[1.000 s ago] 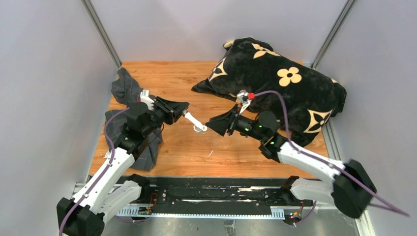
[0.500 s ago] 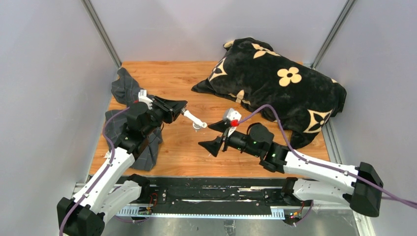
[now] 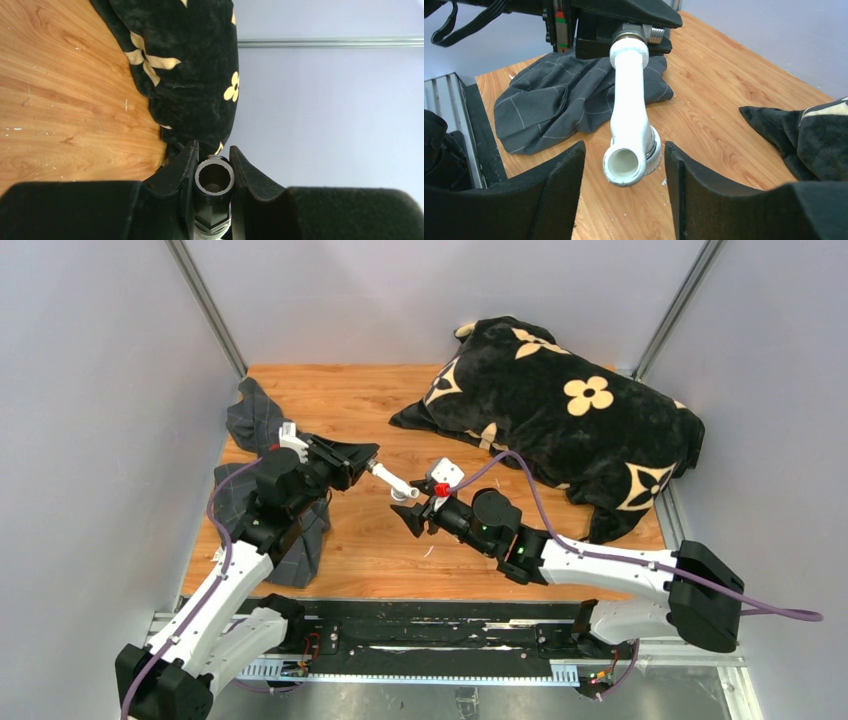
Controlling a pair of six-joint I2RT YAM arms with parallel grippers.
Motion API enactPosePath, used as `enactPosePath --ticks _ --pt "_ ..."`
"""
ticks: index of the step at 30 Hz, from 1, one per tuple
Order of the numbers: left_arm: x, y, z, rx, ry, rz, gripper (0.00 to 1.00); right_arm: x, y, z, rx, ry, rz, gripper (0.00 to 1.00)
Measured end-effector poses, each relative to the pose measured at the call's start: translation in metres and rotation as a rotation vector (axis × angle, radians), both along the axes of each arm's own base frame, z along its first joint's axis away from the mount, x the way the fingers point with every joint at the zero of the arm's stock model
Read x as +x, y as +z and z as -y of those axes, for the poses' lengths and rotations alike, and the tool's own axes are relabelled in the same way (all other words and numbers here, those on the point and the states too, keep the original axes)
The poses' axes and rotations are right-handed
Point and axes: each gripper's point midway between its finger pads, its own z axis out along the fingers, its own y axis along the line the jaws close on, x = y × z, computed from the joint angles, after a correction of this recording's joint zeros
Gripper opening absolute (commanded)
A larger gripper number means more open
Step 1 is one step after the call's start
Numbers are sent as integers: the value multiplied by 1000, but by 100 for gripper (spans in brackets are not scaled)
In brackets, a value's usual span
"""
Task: Install the water faucets
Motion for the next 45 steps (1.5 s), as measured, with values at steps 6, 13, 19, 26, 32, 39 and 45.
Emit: enactPosePath --ticks 6,13,19,26,32,39,45 --pt "0 1 0 -1 -2 3 0 6 7 -5 27 -18 15 36" --pt "0 3 0 -6 -3 10 0 13 14 -11 35 -38 16 6" --pt "2 1 -1 -6 8 10 0 18 12 -10 60 -3 -86 1" --pt "2 -5 1 -31 6 18 0 22 13 1 226 160 -440 1" --pt "4 -3 -1 -33 19 24 0 31 16 0 382 245 -691 1" --pt "9 -4 -10 -20 65 33 0 45 15 -7 542 280 -905 1" --pt "8 -2 -9 -22 59 46 0 46 17 -4 566 287 -927 44"
